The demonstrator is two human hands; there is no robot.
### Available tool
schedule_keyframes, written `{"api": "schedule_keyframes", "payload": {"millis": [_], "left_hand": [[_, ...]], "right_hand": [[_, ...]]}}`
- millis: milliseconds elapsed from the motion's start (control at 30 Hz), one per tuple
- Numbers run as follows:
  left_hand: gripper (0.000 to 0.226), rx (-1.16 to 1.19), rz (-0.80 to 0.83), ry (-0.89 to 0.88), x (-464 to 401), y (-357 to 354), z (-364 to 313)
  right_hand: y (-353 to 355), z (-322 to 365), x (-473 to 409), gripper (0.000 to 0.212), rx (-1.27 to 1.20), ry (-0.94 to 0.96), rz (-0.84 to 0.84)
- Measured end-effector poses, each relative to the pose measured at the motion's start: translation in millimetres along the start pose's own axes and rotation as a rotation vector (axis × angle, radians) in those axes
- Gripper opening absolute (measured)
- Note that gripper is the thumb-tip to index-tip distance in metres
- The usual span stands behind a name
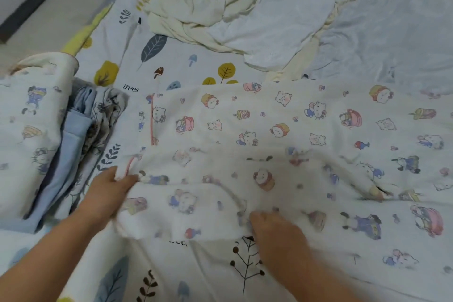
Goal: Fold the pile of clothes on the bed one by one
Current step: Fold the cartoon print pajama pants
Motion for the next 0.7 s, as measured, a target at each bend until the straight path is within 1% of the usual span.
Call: {"api": "schedule_keyframes", "payload": {"millis": [33, 67, 100, 133, 167, 200, 233, 267, 333, 400, 433, 533, 600, 667, 700], "left_hand": [[0.016, -0.203, -0.099, -0.071, -7.1, 12.9, -2.0], [0.02, -0.339, -0.167, -0.106, -9.9, 21.2, -3.0], [0.027, -0.429, -0.207, -0.125, -10.0, 24.6, -3.5], [0.039, -0.494, -0.243, -0.144, -8.9, 24.4, -2.3], [0.05, -0.566, -0.292, -0.217, -5.1, 20.9, -4.8], [0.056, -0.626, -0.343, -0.325, 1.3, 13.8, -9.9], [0.059, -0.662, -0.36, -0.44, 10.7, 2.3, -17.9], [0.06, -0.679, -0.322, -0.541, 21.6, -13.6, -26.6], [0.059, -0.659, -0.146, -0.713, 48.3, -52.8, -39.2], [0.055, -0.621, 0.045, -0.862, 82.0, -93.3, -47.0], [0.054, -0.608, 0.123, -0.938, 99.8, -112.0, -49.8], [0.054, -0.569, 0.27, -1.161, 150.1, -156.4, -59.2], [0.055, -0.554, 0.312, -1.231, 175.9, -179.5, -67.0], [0.051, -0.547, 0.347, -1.228, 194.8, -201.2, -72.0], [0.047, -0.532, 0.371, -1.218, 203.5, -211.6, -74.7]], "right_hand": [[-1.5, 14.1, 2.8, 0.051, -0.018, 0.017, 0.019], [0.0, 29.5, 5.4, 0.051, -0.003, 0.067, 0.013], [-0.9, 39.5, 7.7, 0.05, 0.002, 0.108, 0.061], [-0.8, 46.5, 8.9, 0.047, -0.018, 0.133, 0.081], [-7.5, 49.3, 12.0, 0.043, -0.027, 0.166, 0.149], [-11.9, 48.0, 13.6, 0.038, -0.058, 0.179, 0.208], [-6.3, 43.0, 12.1, 0.034, -0.074, 0.167, 0.163], [3.3, 35.3, 11.2, 0.031, -0.071, 0.138, 0.106], [14.7, 11.3, 11.8, 0.03, -0.131, 0.017, 0.06], [30.3, -24.3, 14.0, 0.041, -0.079, -0.127, -0.087], [35.6, -45.8, 17.2, 0.045, -0.038, -0.209, -0.123], [41.2, -113.6, 34.3, 0.051, 0.011, -0.39, -0.145], [44.4, -155.5, 53.8, 0.056, 0.048, -0.504, -0.18], [50.4, -188.5, 73.6, 0.058, 0.093, -0.601, -0.219], [49.8, -202.5, 83.1, 0.058, 0.108, -0.642, -0.192]]}}
Point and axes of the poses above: each hand's wrist, its own x-axis away from the middle knuckle, its own y-axis out of the back of the hand, z = x × y, the point moved 6 cm from there along -x, towards the middle knuckle, and after that the axes turned 7 degrees about -z, right-handed, at the moved point
